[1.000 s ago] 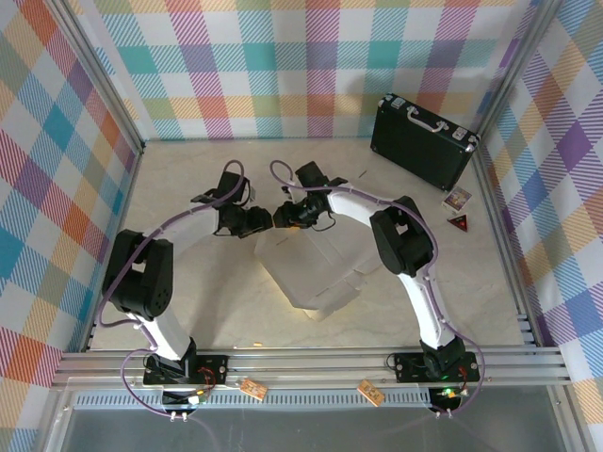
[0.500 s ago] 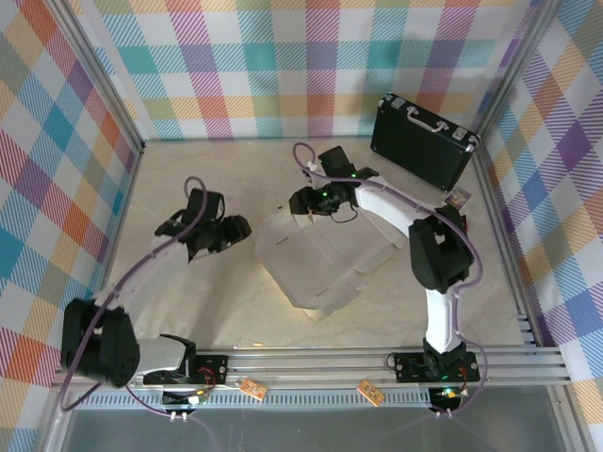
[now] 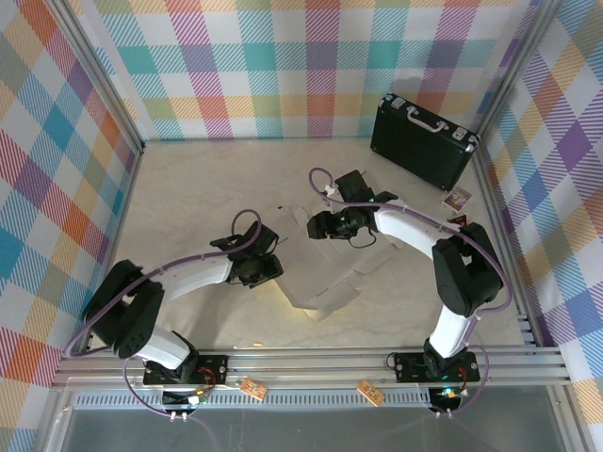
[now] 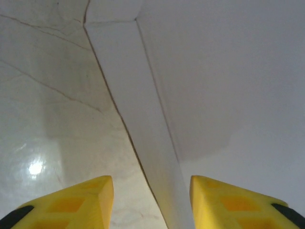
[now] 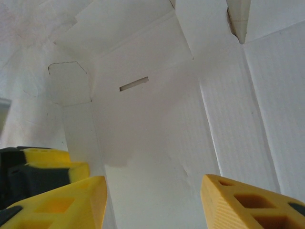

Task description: Fold the paper box

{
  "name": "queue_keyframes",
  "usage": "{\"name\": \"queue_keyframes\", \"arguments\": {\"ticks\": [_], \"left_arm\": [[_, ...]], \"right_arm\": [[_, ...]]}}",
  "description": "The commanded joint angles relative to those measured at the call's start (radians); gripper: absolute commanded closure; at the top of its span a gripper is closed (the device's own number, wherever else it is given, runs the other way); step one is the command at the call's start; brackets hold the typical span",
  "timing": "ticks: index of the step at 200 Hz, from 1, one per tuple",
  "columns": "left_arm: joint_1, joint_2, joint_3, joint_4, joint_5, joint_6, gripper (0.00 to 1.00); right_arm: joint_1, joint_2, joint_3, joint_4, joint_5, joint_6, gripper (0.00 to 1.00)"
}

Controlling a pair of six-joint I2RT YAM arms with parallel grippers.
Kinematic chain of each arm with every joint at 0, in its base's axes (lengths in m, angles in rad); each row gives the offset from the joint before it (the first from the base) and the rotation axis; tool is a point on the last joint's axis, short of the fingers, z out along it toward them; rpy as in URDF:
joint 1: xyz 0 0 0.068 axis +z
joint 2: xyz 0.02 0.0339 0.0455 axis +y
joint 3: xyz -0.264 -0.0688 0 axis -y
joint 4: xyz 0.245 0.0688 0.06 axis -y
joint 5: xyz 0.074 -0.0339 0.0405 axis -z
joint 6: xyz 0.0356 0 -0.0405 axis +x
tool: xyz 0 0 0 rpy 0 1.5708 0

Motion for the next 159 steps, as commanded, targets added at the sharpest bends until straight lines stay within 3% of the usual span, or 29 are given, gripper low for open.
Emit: {"name": "queue_keyframes", "arguments": {"ticks": [1, 26, 45, 75, 106, 131, 159], "left_arm": [[-0.012, 0.046, 0.065, -0.018, -0.066, -0.003, 0.58], [-0.012, 0.082, 0.105, -0.045, -0.083, 0.037, 0.70], [-0.012, 0.131, 0.176, -0.126, -0.095, 0.089, 1.00], [-0.011, 0.160, 0.340, -0.319, -0.226, 0.241, 1.00], [-0.009, 0.196, 0.603, -0.523, -0.475, 0.472, 1.00], [-0.009, 0.247, 0.766, -0.512, -0.645, 0.755, 1.00], [-0.017, 0.273, 0.825, -0.370, -0.775, 1.125, 1.00]], "right_arm": [[0.003, -0.036, -0.014, 0.039, 0.016, -0.015, 0.45], [-0.005, -0.039, -0.020, 0.048, 0.014, -0.014, 0.45], [-0.013, -0.045, -0.025, 0.048, 0.012, -0.011, 0.45], [-0.029, -0.075, -0.034, 0.052, 0.017, -0.010, 0.45], [-0.062, -0.123, -0.034, 0.063, 0.014, 0.005, 0.45], [-0.101, -0.180, -0.017, 0.053, 0.015, 0.019, 0.43], [-0.141, -0.267, -0.010, 0.030, 0.044, 0.014, 0.36]]}}
